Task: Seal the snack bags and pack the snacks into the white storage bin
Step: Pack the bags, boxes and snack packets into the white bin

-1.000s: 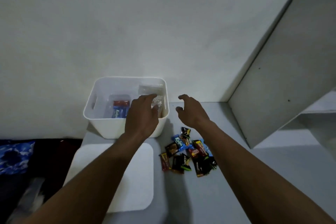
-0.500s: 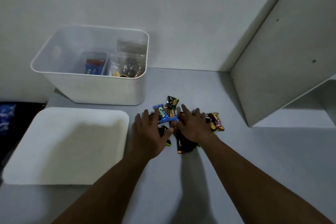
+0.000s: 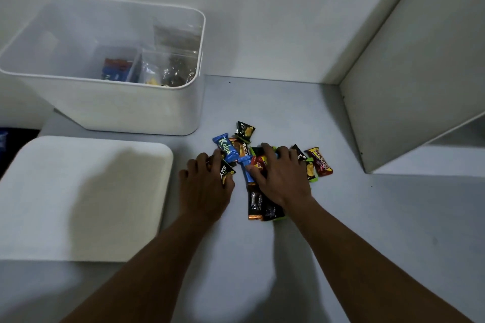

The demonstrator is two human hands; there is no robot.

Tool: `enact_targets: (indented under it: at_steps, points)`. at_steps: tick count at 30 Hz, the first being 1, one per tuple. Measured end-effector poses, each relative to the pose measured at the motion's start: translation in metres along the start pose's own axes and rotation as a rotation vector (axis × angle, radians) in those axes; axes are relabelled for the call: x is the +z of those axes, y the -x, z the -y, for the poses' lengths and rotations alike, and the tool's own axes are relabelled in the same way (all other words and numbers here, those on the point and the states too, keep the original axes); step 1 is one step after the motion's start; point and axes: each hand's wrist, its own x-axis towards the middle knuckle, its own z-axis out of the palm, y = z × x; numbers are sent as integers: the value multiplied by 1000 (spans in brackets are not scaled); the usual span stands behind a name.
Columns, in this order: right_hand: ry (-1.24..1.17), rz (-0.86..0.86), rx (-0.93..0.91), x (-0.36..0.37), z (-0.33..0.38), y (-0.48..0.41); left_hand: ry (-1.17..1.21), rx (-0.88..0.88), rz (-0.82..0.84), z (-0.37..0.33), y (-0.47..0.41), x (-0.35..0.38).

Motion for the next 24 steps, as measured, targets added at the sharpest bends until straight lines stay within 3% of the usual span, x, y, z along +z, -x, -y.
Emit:
enact_targets:
  at_steps: [5, 15, 24]
  points:
    - [44, 19, -44, -2, -1, -6, -2, -6, 2, 1, -1, 3]
    - [11, -108, -114, -18, -4, -12, 180, 14, 78, 1, -6, -5]
    - [-79, -206, -79, -70, 1, -15, 382, 118, -154, 0, -14, -57]
